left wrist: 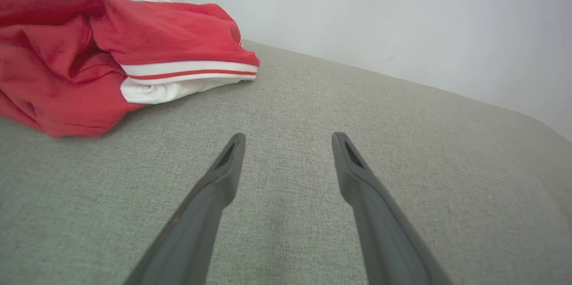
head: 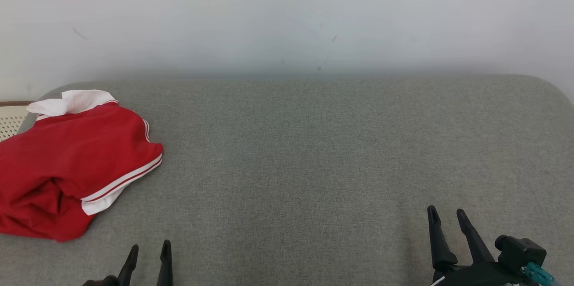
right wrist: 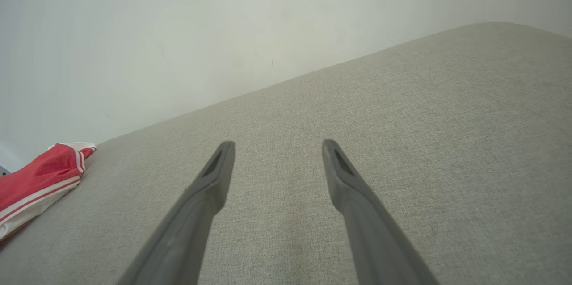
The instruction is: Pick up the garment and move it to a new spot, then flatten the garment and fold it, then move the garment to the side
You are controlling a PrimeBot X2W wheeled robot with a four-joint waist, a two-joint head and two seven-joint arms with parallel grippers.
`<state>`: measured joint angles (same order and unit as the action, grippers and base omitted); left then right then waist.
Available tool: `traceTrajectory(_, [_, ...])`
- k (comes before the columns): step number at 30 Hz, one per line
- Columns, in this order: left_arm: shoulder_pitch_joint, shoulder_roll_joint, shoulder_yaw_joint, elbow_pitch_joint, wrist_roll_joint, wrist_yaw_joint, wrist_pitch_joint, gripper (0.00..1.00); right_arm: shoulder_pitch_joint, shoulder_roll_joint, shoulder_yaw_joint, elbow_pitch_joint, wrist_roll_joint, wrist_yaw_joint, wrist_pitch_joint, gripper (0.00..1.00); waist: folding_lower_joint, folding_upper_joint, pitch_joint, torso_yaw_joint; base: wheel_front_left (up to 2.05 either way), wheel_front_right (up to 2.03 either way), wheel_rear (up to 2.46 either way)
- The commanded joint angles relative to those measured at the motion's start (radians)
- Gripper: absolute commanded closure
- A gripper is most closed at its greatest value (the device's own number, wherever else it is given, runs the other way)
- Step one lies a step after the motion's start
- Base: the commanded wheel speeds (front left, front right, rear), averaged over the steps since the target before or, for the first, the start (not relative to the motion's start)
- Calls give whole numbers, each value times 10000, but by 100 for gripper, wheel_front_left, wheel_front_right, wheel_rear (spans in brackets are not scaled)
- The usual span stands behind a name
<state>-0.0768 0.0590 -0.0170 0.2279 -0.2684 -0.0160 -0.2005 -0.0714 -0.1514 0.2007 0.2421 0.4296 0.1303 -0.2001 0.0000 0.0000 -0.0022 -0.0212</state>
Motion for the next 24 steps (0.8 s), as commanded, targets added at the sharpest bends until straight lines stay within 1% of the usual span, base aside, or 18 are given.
traceTrajectory(1, [167, 75, -59, -51, 328, 4, -123, 0, 37, -76, -17, -2, -319, 6, -108, 0, 0, 0, -28, -7, 0, 0, 0])
traceTrajectory(5, [173, 118, -162, -60, 719, -2, -201, 0, 60, -37, -115, 96, -761, 6, -192, 0, 0, 0, -79, -41, 0, 0, 0])
traceTrajectory(15, [249, 132, -209, 13, 1442, 178, -379, 0, 208, 61, -309, 137, -1673, 6, -376, 0, 0, 0, -224, -92, 0, 0, 0])
traceTrajectory(24, [373, 134, -96, 87, 2078, 429, -538, 0, 294, 140, -551, 161, -2555, 7, -536, 0, 0, 0, -262, -140, 0, 0, 0])
